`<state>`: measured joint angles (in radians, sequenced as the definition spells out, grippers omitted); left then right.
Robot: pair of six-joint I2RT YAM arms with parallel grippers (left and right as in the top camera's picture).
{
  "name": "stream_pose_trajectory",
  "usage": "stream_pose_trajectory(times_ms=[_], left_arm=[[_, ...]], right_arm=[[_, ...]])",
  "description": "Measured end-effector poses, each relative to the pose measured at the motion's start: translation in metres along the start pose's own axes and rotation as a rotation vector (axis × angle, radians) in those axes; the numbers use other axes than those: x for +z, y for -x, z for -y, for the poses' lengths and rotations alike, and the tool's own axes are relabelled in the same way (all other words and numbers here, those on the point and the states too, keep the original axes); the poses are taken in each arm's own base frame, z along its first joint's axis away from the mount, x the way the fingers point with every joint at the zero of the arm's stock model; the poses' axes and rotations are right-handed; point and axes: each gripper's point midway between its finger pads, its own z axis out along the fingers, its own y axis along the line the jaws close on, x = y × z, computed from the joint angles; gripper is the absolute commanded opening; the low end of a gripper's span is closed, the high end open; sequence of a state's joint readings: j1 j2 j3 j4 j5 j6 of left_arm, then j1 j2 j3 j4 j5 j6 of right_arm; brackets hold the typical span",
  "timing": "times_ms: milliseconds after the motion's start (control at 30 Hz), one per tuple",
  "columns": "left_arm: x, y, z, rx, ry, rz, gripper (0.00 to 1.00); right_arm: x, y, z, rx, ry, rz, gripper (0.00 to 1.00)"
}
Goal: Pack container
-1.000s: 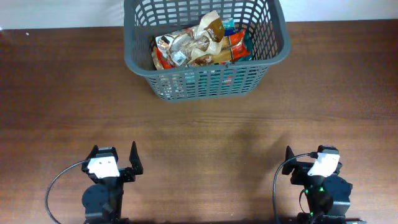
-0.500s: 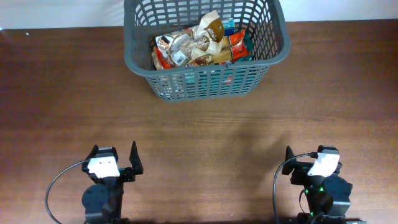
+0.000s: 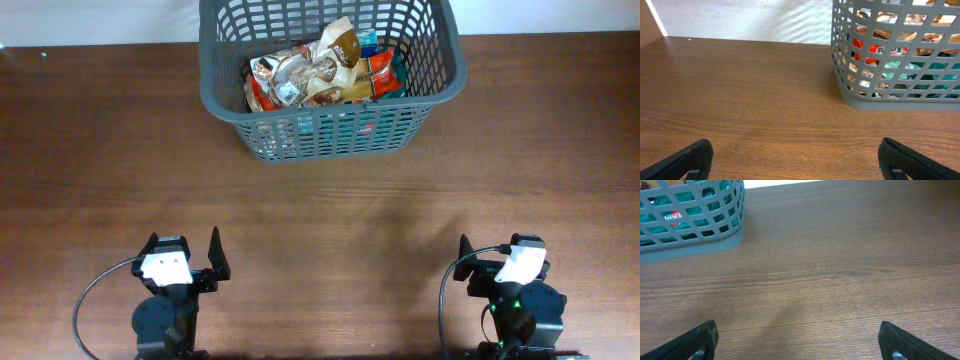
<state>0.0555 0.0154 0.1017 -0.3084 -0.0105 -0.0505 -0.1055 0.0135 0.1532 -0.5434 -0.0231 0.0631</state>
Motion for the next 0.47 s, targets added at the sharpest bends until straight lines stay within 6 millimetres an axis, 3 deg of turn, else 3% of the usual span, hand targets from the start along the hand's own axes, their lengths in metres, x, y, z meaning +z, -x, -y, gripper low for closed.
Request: stream_pose_trajectory(times_ms=[467], left_arm=[[0.0000,0.0000,0.0000,0.000,0.000,0.000,0.99]], right_arm=[[0.0000,-0.0001,0.0000,0.000,0.000,0.000,0.99]])
